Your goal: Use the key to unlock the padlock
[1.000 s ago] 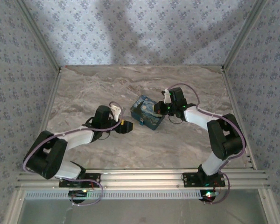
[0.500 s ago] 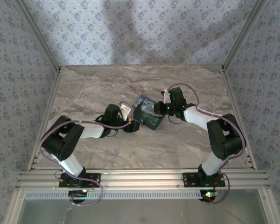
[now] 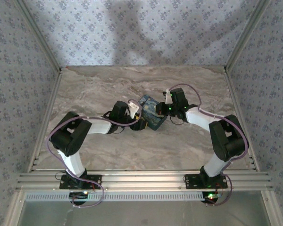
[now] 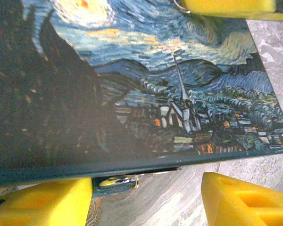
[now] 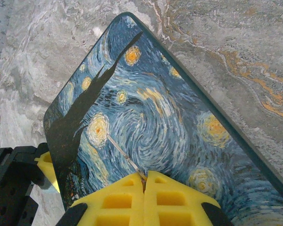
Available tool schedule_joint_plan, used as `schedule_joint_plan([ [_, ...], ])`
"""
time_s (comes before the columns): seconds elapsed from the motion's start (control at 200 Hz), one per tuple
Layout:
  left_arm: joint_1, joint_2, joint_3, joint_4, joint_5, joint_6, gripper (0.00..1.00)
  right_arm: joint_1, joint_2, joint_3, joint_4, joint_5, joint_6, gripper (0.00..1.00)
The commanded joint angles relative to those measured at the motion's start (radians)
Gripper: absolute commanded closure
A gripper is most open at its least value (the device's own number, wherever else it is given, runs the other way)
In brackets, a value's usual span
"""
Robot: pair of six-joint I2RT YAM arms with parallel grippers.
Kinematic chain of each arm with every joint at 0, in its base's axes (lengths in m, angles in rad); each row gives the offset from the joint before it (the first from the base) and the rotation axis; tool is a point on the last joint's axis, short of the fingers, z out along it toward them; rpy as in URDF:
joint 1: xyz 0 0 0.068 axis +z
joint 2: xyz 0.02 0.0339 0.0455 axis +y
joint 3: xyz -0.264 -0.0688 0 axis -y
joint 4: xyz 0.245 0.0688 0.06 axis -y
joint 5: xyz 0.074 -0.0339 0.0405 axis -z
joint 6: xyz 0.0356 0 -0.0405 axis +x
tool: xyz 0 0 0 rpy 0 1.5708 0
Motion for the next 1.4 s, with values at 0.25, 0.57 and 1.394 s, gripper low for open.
schedule_joint_plan([
  [0.25,-0.022,0.025,0.027,-0.030,-0.053,0.030,0.37,0.017,0.034,-0.001,-0.083,0.036,-0.020,1.00],
  [0.57,-0.039,0.047,0.029,0.006,-0.077,0.014,0.45,0.024,0.032,0.006,-0.091,0.041,-0.026,1.00],
  [1.394,-0.056,0.087,0.070,0.000,-0.139,-0.047,0.66,0.041,0.028,0.001,-0.091,0.052,-0.024,1.00],
])
